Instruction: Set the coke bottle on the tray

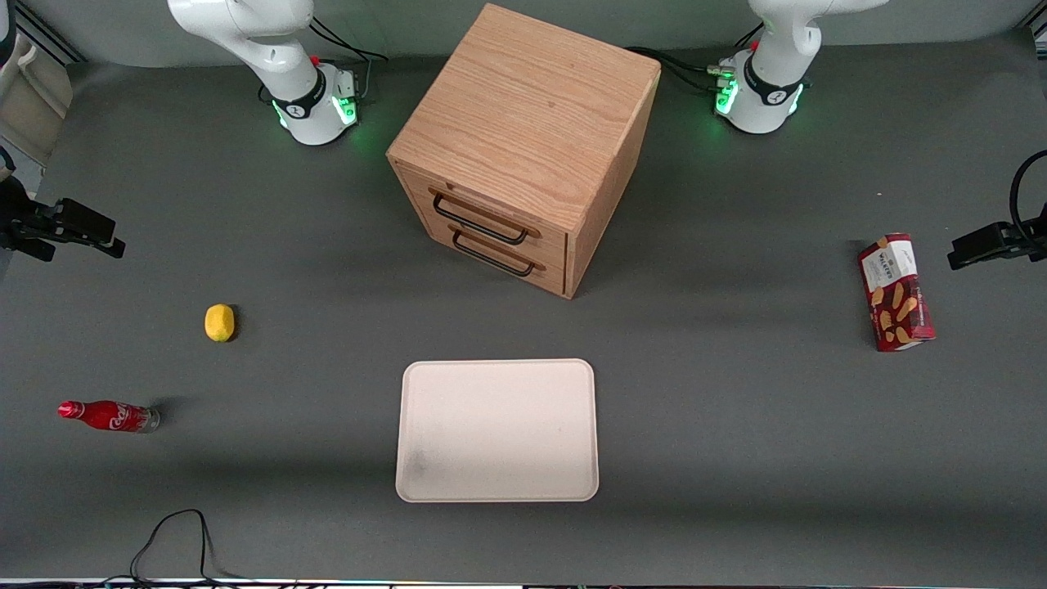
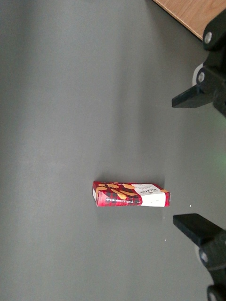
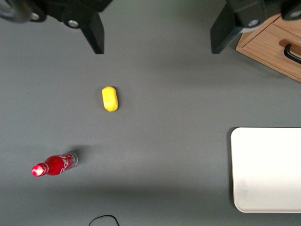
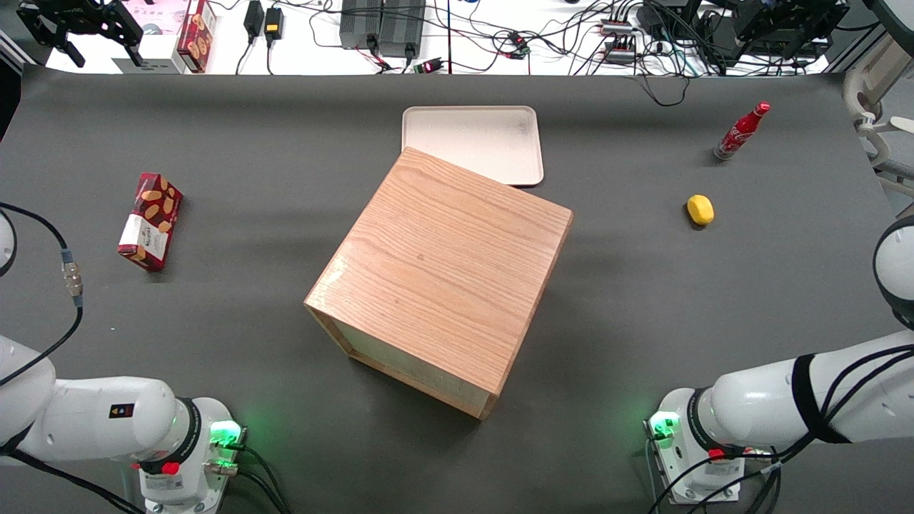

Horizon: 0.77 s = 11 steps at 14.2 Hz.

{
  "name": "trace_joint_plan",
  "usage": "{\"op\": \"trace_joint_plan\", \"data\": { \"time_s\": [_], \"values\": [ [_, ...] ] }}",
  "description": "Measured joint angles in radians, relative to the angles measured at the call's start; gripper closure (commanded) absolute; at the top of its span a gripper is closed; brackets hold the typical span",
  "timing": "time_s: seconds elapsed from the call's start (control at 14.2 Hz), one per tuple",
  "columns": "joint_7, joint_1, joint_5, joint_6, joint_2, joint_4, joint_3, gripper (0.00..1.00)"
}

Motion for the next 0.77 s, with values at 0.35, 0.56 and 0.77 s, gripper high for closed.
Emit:
{"op": "trace_joint_plan", "data": {
  "time_s": [0.35,0.56,0.77],
  "values": [
    [0.000,0.000,0.000,-0.010,0.000,0.000,0.000,0.00],
    [-0.001,0.000,0.000,-0.013,0.000,0.000,0.000,0.00],
    [-0.001,0.000,0.000,-0.016,0.000,0.000,0.000,0.00]
  ]
}}
